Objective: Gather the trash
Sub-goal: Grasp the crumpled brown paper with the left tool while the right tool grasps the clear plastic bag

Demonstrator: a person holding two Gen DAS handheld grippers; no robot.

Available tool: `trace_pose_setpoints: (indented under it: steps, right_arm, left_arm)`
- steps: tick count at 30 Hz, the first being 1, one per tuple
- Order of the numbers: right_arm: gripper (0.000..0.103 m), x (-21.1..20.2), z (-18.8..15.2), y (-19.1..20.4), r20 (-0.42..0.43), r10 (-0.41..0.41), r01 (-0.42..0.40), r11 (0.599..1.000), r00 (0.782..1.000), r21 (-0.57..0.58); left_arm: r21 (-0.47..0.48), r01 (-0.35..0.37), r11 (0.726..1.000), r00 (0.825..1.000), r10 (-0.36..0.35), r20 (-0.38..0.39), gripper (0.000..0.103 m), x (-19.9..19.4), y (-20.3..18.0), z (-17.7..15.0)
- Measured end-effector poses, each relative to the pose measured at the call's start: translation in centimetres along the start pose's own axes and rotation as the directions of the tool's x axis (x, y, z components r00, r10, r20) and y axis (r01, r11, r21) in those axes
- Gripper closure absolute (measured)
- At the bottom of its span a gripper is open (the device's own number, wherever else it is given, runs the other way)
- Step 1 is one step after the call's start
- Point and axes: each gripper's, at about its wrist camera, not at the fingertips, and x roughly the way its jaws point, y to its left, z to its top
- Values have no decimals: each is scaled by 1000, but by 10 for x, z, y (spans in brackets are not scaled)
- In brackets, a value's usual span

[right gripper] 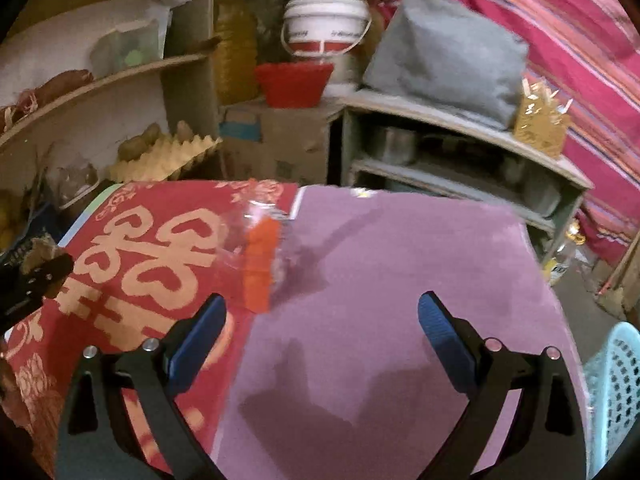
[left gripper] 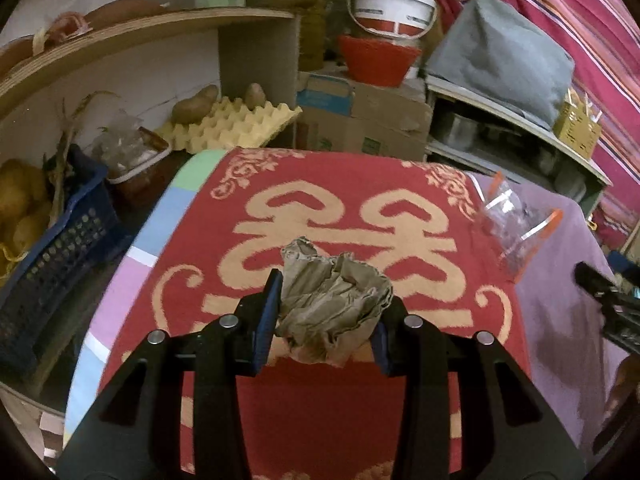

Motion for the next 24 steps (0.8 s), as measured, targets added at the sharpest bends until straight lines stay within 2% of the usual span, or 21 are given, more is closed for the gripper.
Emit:
trace_pose_setpoints:
  steps: [5,10,12,13,14,16,19,20,21,24]
  right_arm:
    - [8,21,14,27,-20,21,-21,999,1000,-30]
    - [9,50,23,40,-56,-47,43,996,997,-74]
    - [23,57,24,40,-72,-33,28,997,997,-70]
    - [46,61,24,39,-96,-10,4,998,995,-71]
    - [57,63,24,39,-112,24,-31,998,993,-63]
    - [58,60,24,40,-102,31,-38,997,994,-70]
    - [66,54,22,39,-102,51,-60,995,993,-80]
    - [74,51,21,37,-100,52,-60,995,994,-80]
    - [77,47,20,34,-94,51,-59,995,994,-81]
    - [78,31,18,18,-78,71,-75,996,994,-53]
  left_arm:
    - [-9,-11,1000,1000,11,-4,65,-2,11,2]
    - [-16,-28,999,1000,28,-7,65,-3,17,3]
    - [-4,-26,1000,1000,26,-9,65,-4,14,2]
    - [-1,-24,1000,1000,24,-11,65,-5,13,2]
    - [2,-24,1000,1000,24,-10,65,-6,11,2]
    - [7,-16,1000,1000,16,-8,65,-8,7,3]
    - [10,-5,1000,1000,5,-7,65,-11,1,3]
    - [12,-3,1000,1000,3,-8,65,-10,-1,4]
    - [17,0,1000,1000,0,-9,65,-11,-5,3]
    - [33,5,999,1000,-5,-2,65,-16,-16,3]
